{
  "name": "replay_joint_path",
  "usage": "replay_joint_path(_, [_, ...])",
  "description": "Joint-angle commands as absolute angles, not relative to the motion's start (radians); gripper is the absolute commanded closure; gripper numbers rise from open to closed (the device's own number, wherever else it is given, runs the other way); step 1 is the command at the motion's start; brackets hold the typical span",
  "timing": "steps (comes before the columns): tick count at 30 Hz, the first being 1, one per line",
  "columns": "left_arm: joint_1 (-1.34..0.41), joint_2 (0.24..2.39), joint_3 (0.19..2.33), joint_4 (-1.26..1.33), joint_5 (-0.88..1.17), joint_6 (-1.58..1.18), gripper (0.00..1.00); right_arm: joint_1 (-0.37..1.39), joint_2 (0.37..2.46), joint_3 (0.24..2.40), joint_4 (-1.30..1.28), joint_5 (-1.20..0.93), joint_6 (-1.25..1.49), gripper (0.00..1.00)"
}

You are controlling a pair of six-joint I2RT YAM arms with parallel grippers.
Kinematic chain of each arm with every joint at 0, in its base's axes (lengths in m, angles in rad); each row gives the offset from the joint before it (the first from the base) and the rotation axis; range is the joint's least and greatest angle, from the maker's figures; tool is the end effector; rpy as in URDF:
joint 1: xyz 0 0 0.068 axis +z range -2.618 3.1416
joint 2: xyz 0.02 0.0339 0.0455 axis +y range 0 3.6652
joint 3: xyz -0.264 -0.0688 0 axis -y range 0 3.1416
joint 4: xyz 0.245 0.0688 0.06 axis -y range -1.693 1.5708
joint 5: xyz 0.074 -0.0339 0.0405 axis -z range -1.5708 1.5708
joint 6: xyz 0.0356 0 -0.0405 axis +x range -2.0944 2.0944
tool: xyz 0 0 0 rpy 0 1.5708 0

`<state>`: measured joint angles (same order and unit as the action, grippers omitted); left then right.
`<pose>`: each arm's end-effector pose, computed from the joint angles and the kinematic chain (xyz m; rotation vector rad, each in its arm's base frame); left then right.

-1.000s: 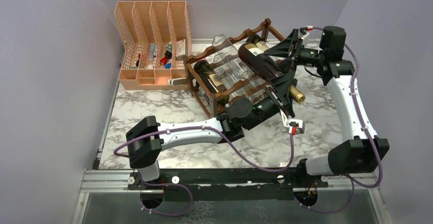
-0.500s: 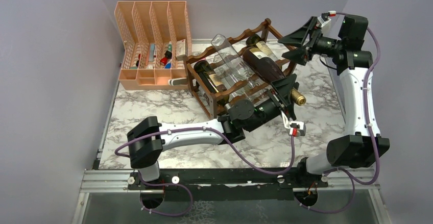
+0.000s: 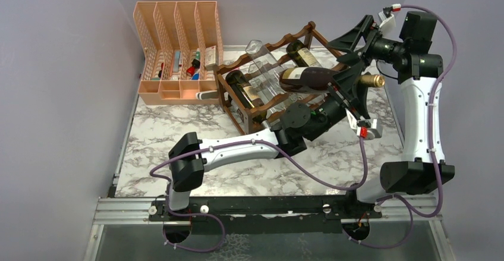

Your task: Take the wine bottle off the wine rack

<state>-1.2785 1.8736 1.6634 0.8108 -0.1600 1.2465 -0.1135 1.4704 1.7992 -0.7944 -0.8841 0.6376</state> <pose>0.1325 -0.4206 0.4347 0.8776 0.4340 0.0482 0.2936 -0.0058 0.4687 0.1886 2.0536 1.2212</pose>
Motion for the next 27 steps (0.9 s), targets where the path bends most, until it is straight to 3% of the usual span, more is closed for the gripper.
replay_joint_path(1, [-1.296,1.815,1.811,0.949,-0.132,1.301,1.00,-0.121,1.477,1.930,-0.869,-0.757,0.558,0.00])
replay_joint_path(8, [-1.319,1.814,1.896,0.874,-0.134,1.269,1.00,-0.121,1.529,2.153,-0.966,-0.589,0.470,0.00])
replay_joint_path(16, [-1.384,1.813,2.034,0.762,-0.173,1.258,1.00,-0.121,1.482,2.150,-0.939,-0.543,0.444,0.00])
replay_joint_path(27, [-1.433,1.532,1.865,0.545,-0.562,1.076,1.00,-0.122,1.471,2.192,-0.931,-0.635,0.400,0.00])
